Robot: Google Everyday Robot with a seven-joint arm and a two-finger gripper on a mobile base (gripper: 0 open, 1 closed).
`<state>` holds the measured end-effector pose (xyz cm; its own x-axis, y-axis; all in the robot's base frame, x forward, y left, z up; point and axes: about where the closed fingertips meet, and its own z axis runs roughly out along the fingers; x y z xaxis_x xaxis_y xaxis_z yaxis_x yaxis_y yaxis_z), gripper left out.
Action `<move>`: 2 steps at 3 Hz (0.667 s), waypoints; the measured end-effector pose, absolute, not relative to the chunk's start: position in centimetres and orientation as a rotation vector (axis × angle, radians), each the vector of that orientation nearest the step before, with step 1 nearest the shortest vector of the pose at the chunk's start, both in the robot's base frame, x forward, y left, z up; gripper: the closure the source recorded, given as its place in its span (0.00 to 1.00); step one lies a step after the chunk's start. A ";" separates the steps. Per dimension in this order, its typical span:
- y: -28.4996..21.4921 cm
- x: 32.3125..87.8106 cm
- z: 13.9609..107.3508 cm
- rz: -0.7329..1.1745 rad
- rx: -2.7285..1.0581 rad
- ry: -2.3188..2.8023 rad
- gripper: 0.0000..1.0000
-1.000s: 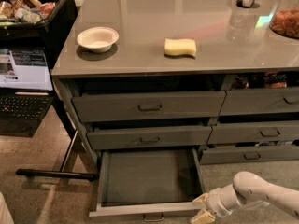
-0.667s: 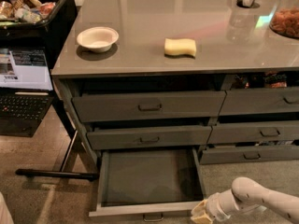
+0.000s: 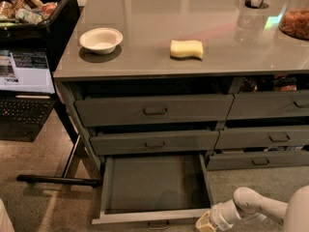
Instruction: Close bottom drawer
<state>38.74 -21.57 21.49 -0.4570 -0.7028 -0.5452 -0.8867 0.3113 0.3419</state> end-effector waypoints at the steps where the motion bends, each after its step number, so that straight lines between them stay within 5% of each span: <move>1: -21.5 40.2 19.1 0.880 -1.433 2.316 0.82; 2: -21.1 41.2 18.1 0.864 -1.456 2.324 0.58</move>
Offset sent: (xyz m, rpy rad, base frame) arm 0.0603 0.0130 -0.0521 -0.0893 0.0056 0.0382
